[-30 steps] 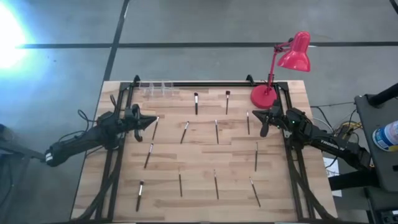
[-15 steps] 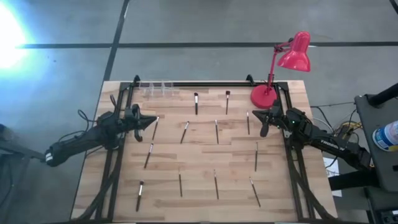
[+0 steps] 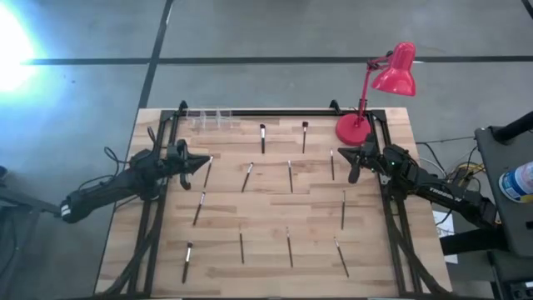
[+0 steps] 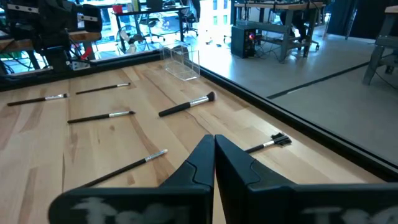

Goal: Pick & Place Makeup Brushes

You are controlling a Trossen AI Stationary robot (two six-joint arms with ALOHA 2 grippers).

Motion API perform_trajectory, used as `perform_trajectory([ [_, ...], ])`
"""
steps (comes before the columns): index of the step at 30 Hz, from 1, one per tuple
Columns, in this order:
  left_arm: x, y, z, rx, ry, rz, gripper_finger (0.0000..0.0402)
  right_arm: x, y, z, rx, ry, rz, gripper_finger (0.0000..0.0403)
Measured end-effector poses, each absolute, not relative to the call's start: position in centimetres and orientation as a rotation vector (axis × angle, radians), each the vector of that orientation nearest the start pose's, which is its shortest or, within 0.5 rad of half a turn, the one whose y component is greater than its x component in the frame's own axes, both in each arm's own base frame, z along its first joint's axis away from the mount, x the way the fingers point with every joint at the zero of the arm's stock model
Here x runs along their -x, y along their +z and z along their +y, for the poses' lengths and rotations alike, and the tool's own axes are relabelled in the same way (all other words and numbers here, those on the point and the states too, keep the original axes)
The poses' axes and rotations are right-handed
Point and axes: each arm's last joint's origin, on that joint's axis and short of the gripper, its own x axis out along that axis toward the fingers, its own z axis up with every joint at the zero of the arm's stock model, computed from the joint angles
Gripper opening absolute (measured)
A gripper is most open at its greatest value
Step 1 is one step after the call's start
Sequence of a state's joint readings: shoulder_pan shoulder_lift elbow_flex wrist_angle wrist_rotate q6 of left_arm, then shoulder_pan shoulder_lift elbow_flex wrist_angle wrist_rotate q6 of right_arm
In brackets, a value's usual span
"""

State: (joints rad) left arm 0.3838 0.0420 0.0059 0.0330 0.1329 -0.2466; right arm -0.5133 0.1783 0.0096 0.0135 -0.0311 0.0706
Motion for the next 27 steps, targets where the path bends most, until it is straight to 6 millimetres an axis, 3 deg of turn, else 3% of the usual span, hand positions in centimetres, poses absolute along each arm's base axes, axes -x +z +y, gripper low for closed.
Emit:
perform_trajectory([
  [13,-9.4,16.5,3.4,0.246,0.25,-0.028,0.0,-9.4,15.6,-5.2,-0.196,-0.49,0.082,0.0008],
  [19,-9.4,16.6,3.4,0.245,0.249,-0.031,0.0,-9.6,17.6,-5.2,-0.176,-0.425,-0.101,0.0008],
  [27,-9.4,16.8,3.4,0.234,0.246,-0.056,0.0,-10.2,18.5,-6.0,-0.344,-0.619,0.205,0.0008],
])
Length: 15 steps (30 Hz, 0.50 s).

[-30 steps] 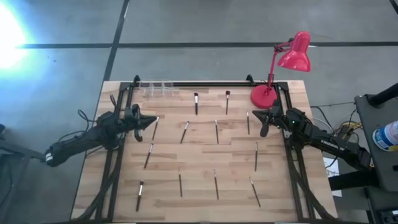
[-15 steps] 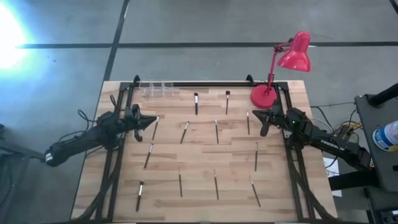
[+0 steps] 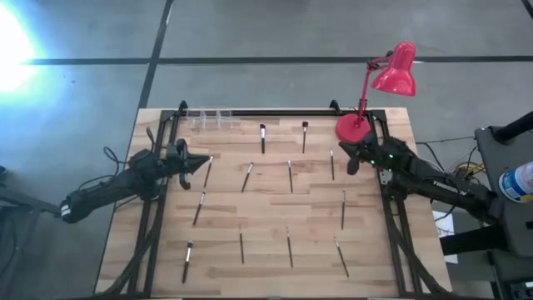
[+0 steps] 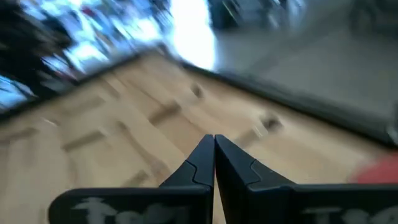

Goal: Pick & Place Makeup Brushes
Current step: Put the eyeshadow brush into the transparent organizer

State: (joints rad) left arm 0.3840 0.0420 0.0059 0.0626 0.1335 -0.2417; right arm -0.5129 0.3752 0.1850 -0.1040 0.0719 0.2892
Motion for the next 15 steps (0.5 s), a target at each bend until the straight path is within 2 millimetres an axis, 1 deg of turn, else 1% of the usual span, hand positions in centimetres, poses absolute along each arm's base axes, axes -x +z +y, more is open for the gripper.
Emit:
perform_trajectory([
  [4,-9.4,17.1,3.4,0.239,0.243,-0.082,0.0,-11.0,17.9,-6.6,-0.444,-0.717,0.358,0.0008],
  [11,-9.4,17.0,3.4,0.306,0.229,-0.08,0.0,-12.7,15.7,-7.7,-0.573,-0.837,0.555,0.0008],
  [15,-9.4,17.5,3.4,0.24,0.232,-0.124,0.0,-13.6,14.3,-8.3,-0.637,-0.878,0.624,0.0008],
])
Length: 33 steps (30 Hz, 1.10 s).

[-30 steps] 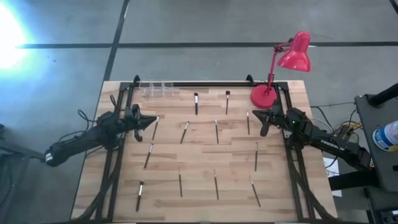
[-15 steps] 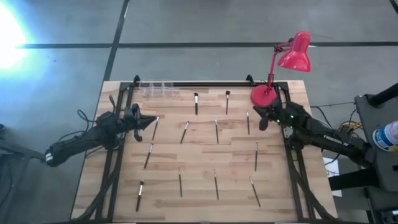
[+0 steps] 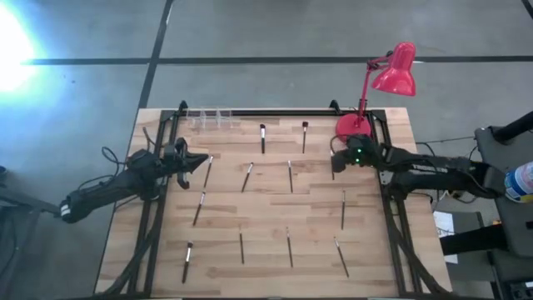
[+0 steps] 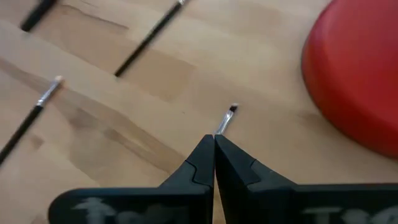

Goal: Pick & Place Makeup Brushes
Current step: Put the eyeshadow brush into the transparent organizer

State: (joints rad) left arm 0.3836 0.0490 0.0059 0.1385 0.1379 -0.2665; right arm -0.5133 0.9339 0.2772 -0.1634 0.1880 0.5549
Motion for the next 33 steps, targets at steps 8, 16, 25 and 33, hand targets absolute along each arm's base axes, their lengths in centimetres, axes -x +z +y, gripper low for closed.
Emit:
perform_trajectory([
  [8,-9.4,17.6,3.2,0.264,0.183,-0.122,0.0,-15.9,13.3,-9.7,-0.692,-0.947,0.7,0.0039],
  [16,-9.5,16.9,3.2,0.291,0.168,-0.053,0.0,-17.8,12.0,-10.9,-0.731,-1.051,0.782,0.0098],
  [25,-9.6,16.7,3.1,0.299,0.127,-0.017,0.0,-19.3,11.0,-11.8,-0.719,-1.119,0.82,0.0072],
  [33,-9.6,16.6,3.1,0.31,0.125,-0.015,0.0,-19.9,11.3,-12.1,-0.684,-1.088,0.853,0.0013],
])
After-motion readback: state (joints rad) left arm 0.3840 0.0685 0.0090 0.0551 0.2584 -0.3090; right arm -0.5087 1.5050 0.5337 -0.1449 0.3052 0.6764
